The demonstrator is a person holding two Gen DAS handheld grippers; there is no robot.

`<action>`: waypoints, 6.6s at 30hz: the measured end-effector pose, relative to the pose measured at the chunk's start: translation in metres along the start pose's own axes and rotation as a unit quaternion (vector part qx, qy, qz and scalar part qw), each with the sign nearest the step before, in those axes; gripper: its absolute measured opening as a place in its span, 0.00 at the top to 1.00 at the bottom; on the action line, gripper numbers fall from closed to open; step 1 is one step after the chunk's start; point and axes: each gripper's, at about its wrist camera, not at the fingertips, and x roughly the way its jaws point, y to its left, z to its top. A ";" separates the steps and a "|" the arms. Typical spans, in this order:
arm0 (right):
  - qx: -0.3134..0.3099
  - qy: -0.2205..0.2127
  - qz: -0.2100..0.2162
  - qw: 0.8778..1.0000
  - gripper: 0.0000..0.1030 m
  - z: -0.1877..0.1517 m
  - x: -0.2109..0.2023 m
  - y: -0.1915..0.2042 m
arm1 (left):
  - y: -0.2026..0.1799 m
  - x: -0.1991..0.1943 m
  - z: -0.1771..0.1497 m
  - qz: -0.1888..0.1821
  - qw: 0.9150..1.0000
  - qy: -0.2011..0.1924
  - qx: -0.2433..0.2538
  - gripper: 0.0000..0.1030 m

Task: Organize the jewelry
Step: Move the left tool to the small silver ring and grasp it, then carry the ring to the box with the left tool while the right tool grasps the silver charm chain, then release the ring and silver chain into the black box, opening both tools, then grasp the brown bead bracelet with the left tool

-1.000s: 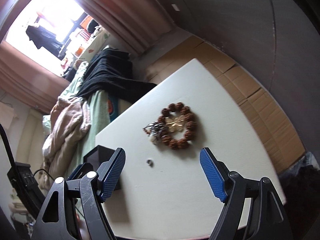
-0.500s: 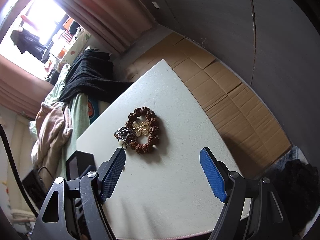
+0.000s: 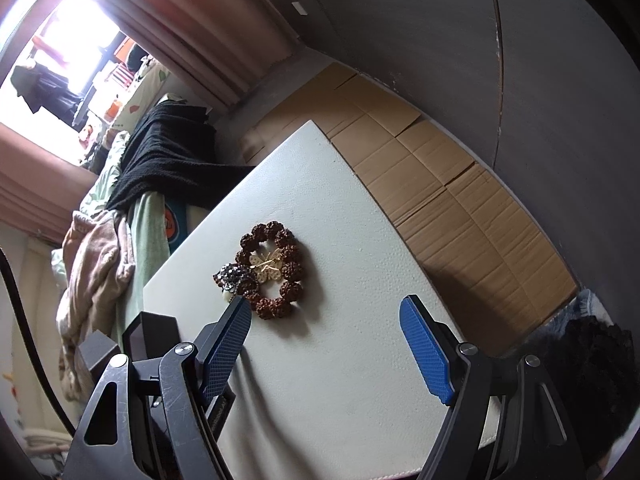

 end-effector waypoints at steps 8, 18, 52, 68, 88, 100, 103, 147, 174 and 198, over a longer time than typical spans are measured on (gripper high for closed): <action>-0.021 0.007 0.000 1.000 0.25 -0.003 0.011 0.015 | 0.026 -0.028 0.007 -0.025 0.998 -0.030 -0.042 0.87; -0.077 -0.004 0.027 0.997 0.36 -0.002 0.031 0.056 | 0.060 -0.065 0.015 -0.048 0.992 -0.075 -0.087 0.87; -0.122 -0.032 0.005 0.992 0.81 0.000 0.061 0.091 | 0.154 -0.105 0.011 -0.057 0.972 -0.123 -0.194 0.87; -0.140 -0.144 0.111 0.973 0.81 -0.010 -0.056 0.139 | 0.169 -0.125 -0.005 -0.067 0.966 -0.135 -0.213 0.87; -0.249 -0.168 0.150 0.942 0.81 -0.037 -0.100 0.271 | 0.233 -0.163 -0.023 -0.090 0.933 -0.184 -0.295 0.25; -0.283 -0.112 0.148 0.941 0.81 -0.064 -0.039 0.318 | 0.270 -0.182 -0.037 -0.070 0.921 -0.211 -0.319 0.25; -0.282 -0.083 0.155 0.943 0.81 -0.071 -0.017 0.321 | 0.278 -0.182 -0.040 -0.069 0.918 -0.212 -0.330 0.25; -0.042 -0.037 0.028 0.998 0.35 0.003 -0.024 0.030 | 0.028 -0.071 0.039 -0.032 0.992 -0.097 -0.079 0.25; -0.044 -0.028 -0.010 0.999 0.35 0.022 -0.024 0.006 | -0.015 0.020 0.040 0.043 0.998 -0.007 -0.048 0.28; -0.050 -0.017 -0.024 0.998 0.35 0.021 -0.013 0.008 | 0.014 0.008 0.042 -0.036 0.994 -0.005 -0.104 0.79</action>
